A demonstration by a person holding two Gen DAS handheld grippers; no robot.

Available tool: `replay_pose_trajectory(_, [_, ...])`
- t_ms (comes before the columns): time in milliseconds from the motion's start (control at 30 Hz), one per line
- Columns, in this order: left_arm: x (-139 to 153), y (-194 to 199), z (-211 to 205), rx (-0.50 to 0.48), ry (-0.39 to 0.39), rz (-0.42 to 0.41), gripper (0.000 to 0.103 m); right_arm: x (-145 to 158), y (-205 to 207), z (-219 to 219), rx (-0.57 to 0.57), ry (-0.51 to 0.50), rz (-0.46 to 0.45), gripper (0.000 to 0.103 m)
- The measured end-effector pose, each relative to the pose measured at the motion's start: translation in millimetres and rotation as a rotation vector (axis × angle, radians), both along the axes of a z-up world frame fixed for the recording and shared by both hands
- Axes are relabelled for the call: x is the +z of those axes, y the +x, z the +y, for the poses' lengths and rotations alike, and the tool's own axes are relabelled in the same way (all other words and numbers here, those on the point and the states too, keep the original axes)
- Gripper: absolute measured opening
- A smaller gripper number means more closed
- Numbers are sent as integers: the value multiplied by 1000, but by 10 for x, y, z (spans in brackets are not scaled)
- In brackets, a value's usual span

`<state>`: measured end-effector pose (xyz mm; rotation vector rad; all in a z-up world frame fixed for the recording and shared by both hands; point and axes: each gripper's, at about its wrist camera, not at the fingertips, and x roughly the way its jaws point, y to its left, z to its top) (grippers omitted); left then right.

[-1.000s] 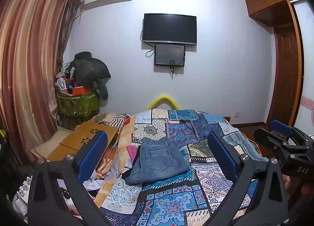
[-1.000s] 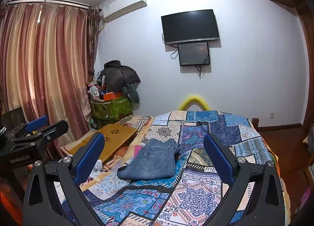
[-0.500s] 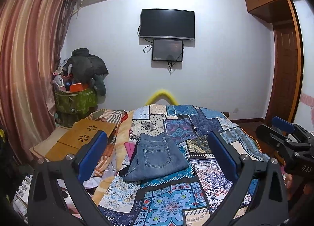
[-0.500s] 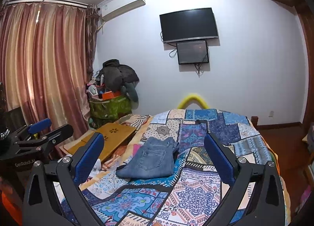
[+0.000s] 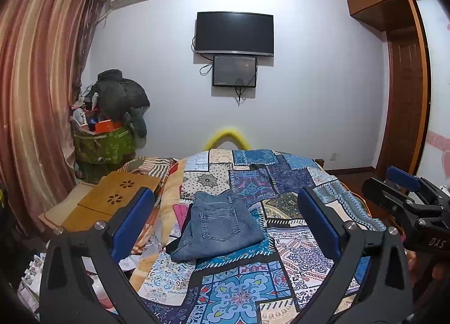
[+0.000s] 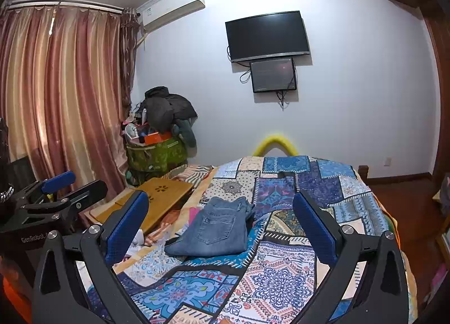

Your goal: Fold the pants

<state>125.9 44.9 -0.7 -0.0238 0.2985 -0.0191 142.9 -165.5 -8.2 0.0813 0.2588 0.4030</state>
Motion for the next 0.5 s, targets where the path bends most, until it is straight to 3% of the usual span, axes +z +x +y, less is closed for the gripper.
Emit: replay_pose_trajectory(500, [16, 1, -20, -27, -9, 0, 103, 1, -8, -8, -18, -4, 0, 103])
